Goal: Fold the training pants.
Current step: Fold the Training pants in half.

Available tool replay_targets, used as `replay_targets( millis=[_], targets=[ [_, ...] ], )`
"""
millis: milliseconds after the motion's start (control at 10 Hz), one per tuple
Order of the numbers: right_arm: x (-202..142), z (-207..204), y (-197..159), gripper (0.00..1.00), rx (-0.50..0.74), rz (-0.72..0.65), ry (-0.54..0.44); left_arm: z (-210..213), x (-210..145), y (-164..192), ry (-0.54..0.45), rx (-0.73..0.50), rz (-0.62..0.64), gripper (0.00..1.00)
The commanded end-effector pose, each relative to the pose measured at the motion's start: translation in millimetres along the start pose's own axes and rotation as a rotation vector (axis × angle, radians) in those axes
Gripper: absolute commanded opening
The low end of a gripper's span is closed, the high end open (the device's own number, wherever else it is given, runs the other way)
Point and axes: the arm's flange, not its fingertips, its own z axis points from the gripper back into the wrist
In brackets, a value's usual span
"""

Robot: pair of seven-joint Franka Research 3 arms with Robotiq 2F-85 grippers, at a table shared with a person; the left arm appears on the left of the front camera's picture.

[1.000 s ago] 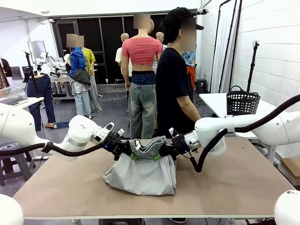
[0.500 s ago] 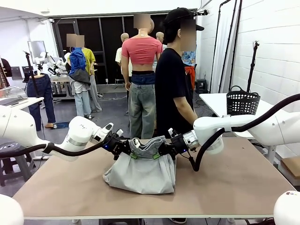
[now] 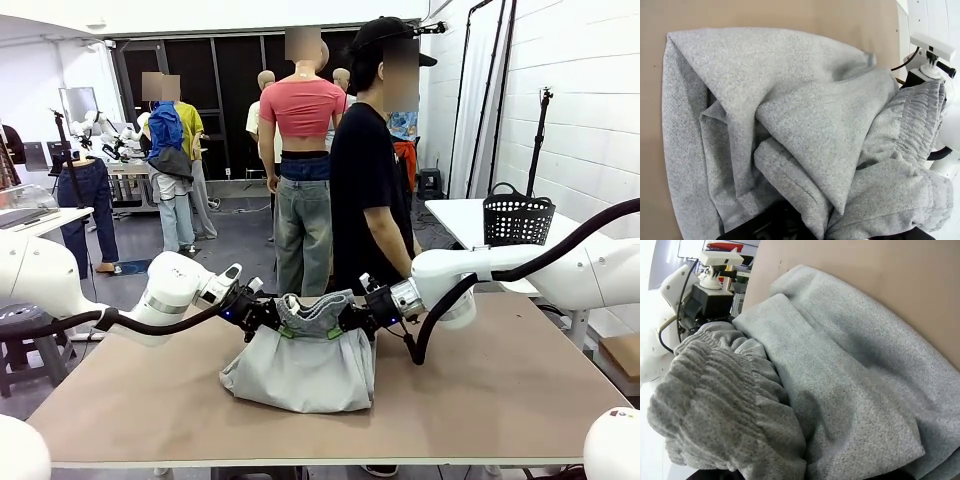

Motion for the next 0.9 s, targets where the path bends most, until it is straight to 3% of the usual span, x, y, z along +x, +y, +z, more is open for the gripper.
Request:
replay_targets(
  millis=[0, 200, 700, 800],
  targets=[
    [8.6, 30.1, -33.3, 0.0, -0.144, -0.043, -0.045, 29.6, 10.9, 28.8, -0.024, 0.099, 0.012, 0.0],
    [6.1, 32.2, -32.9, 0.0, -0.159, -0.046, -0.055, 27.9, 10.8, 31.0, -0.013, 0.11, 0.023, 0.0],
    [4.8, 45.8, -30.5, 0.99, -0.24, -0.062, -0.078, 38.8, 12.2, 32.7, -0.056, 0.138, 0.047, 0.99],
    [5.0, 53.5, -27.6, 1.0, -0.264, -0.054, -0.097, 43.6, 11.5, 31.7, -0.064, 0.148, 0.046, 1.0]
  ],
)
